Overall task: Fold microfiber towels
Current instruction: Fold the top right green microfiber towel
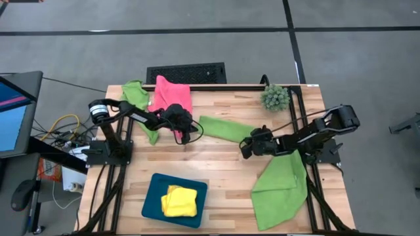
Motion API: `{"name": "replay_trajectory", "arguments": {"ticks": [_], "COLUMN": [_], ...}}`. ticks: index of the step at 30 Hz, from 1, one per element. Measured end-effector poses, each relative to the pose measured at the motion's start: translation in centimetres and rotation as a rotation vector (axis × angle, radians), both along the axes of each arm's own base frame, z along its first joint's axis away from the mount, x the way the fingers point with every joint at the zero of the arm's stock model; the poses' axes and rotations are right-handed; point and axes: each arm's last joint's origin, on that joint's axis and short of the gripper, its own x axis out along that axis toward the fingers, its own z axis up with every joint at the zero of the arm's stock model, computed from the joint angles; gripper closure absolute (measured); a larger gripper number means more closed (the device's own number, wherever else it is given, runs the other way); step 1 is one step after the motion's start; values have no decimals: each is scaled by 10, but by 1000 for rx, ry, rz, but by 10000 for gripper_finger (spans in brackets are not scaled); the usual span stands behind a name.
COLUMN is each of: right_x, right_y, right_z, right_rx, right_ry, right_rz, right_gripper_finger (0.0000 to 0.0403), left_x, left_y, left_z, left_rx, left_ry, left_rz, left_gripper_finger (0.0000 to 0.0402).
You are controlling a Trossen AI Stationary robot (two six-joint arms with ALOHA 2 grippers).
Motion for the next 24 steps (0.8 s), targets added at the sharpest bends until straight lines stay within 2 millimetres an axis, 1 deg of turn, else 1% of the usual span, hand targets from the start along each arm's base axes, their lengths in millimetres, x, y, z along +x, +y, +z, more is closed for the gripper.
{"name": "replay_trajectory", "arguments": {"ticks": [5,8,12,15,18,20,22,24], "right_x": [-1,1,4,9,14,17,21,22], "right_y": [1,1,0,-1,-8,-15,-20,-24], "right_z": [7,22,45,55,49,41,31,20], "right_rx": [16,21,-35,-131,-198,-207,-210,-210], "right_ry": [-28,-121,-269,-331,-319,-301,-286,-260], "right_rz": [13,7,1,2,-49,-79,-101,-119], "right_gripper_finger": [329,329,329,329,329,329,329,329], "left_x": [4,2,-1,-3,-1,1,3,3], "left_y": [-1,1,4,6,9,10,10,11], "left_z": [-11,-11,-4,10,35,46,52,52], "left_rx": [-32,-71,-146,-209,-229,-204,-141,-56], "left_ry": [3,5,-6,-68,-200,-271,-320,-311], "left_rz": [-9,22,94,152,158,157,175,208], "left_gripper_finger": [401,401,401,401,401,401,401,401]}}
